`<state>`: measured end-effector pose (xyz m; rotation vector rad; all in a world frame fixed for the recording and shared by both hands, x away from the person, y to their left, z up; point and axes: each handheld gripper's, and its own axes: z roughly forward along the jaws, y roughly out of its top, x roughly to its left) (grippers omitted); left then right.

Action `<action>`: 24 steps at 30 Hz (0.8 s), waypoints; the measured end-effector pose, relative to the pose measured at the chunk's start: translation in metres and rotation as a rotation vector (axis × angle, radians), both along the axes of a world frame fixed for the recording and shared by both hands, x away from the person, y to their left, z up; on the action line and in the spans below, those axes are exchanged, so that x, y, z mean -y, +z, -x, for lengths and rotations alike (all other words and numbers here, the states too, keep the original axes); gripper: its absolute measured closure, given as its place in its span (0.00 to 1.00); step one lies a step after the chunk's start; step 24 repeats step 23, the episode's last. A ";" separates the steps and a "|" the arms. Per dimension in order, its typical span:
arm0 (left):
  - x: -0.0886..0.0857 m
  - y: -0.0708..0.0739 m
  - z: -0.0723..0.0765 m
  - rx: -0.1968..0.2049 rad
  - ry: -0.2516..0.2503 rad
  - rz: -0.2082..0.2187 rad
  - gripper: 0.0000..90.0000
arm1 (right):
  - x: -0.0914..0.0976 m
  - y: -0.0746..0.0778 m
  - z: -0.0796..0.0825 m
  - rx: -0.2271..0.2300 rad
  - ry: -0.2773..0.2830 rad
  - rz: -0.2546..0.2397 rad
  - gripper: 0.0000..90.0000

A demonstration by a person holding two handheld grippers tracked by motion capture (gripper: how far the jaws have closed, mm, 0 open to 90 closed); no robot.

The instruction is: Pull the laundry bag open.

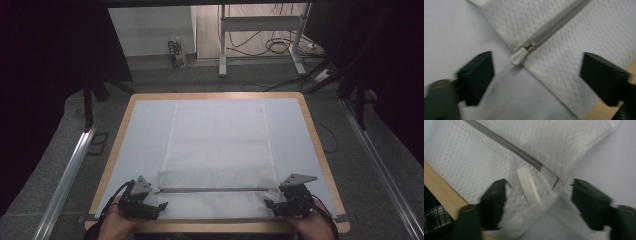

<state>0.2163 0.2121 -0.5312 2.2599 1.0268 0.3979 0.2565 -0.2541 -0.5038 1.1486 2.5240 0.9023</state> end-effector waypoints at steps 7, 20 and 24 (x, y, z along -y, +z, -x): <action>0.006 0.000 0.005 -0.084 -0.099 -0.013 0.60 | 0.005 -0.001 0.005 -0.082 0.005 0.019 0.81; -0.036 0.006 0.000 0.035 0.111 0.171 0.07 | 0.026 0.004 0.002 0.075 -0.044 -0.069 0.21; -0.037 0.006 0.000 0.052 0.123 0.178 0.07 | 0.027 0.004 0.002 0.092 -0.043 -0.070 0.17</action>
